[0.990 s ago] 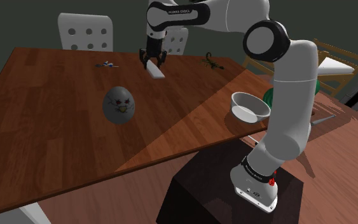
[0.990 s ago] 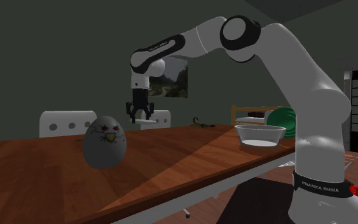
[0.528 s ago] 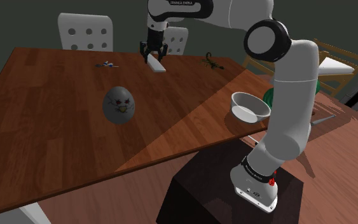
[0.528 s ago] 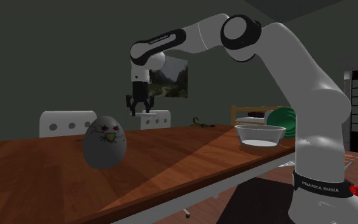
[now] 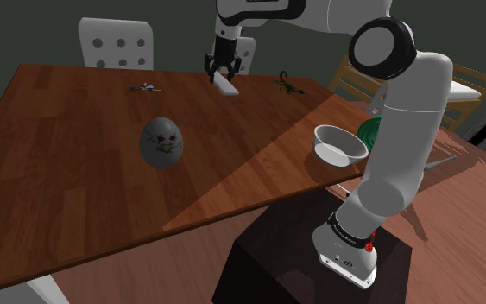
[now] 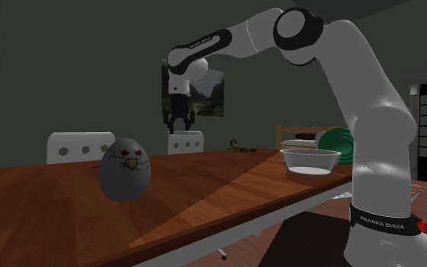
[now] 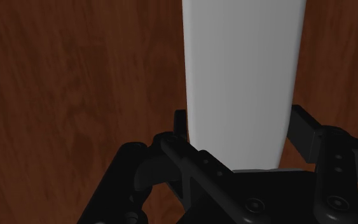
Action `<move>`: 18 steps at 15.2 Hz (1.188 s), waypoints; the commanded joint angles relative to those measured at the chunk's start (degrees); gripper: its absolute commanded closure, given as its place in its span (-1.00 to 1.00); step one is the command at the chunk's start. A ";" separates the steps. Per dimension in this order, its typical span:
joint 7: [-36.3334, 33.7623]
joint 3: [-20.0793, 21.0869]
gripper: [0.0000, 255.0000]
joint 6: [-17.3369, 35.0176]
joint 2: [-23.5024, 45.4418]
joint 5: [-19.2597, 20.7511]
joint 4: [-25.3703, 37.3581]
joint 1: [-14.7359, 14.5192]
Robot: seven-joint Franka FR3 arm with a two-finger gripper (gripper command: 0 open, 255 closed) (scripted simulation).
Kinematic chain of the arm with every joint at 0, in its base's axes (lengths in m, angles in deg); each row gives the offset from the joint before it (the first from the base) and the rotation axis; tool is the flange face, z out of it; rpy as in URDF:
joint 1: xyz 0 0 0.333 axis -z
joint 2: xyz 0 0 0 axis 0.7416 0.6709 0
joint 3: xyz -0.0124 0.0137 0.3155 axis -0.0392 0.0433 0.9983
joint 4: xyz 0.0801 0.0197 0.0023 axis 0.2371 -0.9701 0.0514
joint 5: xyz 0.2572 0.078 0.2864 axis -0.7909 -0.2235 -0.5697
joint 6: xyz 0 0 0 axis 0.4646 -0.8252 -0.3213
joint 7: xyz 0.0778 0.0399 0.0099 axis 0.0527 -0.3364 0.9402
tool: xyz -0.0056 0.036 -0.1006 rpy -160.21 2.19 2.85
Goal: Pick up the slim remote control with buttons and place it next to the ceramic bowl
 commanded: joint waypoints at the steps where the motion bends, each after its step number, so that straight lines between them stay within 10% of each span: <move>1: 2.29 -0.60 1.00 1.36 -3.27 -0.49 -4.56 1.74; 18: 22.78 -8.94 1.00 6.98 -19.38 -2.04 -26.09 13.77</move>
